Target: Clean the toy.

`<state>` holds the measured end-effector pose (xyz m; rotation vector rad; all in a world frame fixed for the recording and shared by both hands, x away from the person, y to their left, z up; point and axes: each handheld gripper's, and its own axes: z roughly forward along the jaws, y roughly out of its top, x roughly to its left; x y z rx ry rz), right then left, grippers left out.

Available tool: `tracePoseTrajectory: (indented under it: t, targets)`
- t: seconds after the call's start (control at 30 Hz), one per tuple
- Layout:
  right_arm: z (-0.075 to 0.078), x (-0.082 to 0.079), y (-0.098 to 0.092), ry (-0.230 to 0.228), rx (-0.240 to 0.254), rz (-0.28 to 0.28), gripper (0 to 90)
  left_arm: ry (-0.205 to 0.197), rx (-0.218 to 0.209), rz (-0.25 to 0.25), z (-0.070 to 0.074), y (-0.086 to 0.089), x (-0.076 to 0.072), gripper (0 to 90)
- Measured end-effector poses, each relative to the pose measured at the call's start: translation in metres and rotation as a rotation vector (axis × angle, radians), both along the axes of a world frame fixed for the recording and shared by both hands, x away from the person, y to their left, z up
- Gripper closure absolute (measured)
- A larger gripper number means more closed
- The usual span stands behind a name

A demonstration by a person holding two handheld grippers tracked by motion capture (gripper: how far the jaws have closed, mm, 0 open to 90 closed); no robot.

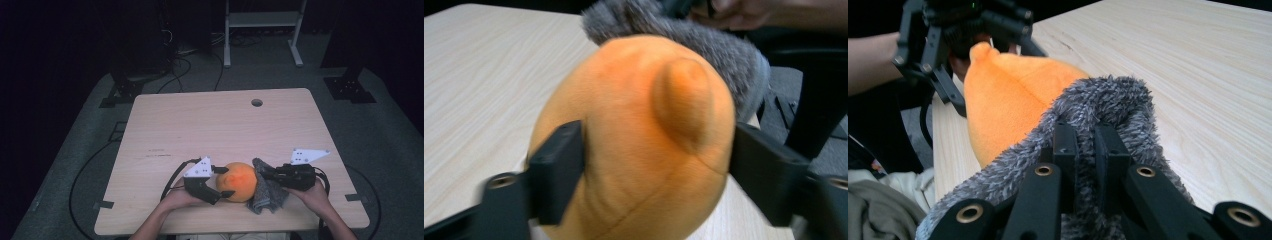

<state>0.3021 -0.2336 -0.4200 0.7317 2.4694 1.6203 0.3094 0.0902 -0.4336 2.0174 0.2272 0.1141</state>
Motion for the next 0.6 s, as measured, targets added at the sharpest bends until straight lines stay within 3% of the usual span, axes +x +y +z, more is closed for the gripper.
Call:
tracePoseTrajectory:
  t: [0.03,0.13,0.23,0.33,0.47,0.53,0.6]
  targets:
    - [0.000,-0.001,-0.001,-0.002,-0.003,-0.003,81.4,0.006,0.001,0.006,0.000,-0.001,0.000,19.5]
    - [0.007,-0.001,-0.002,-0.001,0.016,0.003,81.5,-0.012,0.008,-0.002,-0.001,-0.005,-0.002,30.1]
    - [0.022,-0.006,0.007,-0.049,0.031,0.039,81.5,-0.030,0.017,-0.016,-0.002,-0.008,-0.006,33.2]
    - [0.031,-0.007,0.019,-0.079,0.016,0.066,81.5,-0.034,0.024,-0.015,-0.001,-0.007,-0.006,33.6]
    - [0.019,0.001,0.024,-0.047,-0.027,0.058,81.5,-0.029,0.023,-0.001,-0.002,-0.002,-0.006,33.6]
    - [0.013,0.003,0.016,-0.022,-0.004,0.039,81.5,-0.027,0.024,0.000,-0.002,-0.001,-0.006,33.5]
    - [0.011,0.000,0.009,-0.014,-0.019,0.034,81.5,-0.028,0.027,-0.004,-0.002,-0.002,-0.006,33.6]
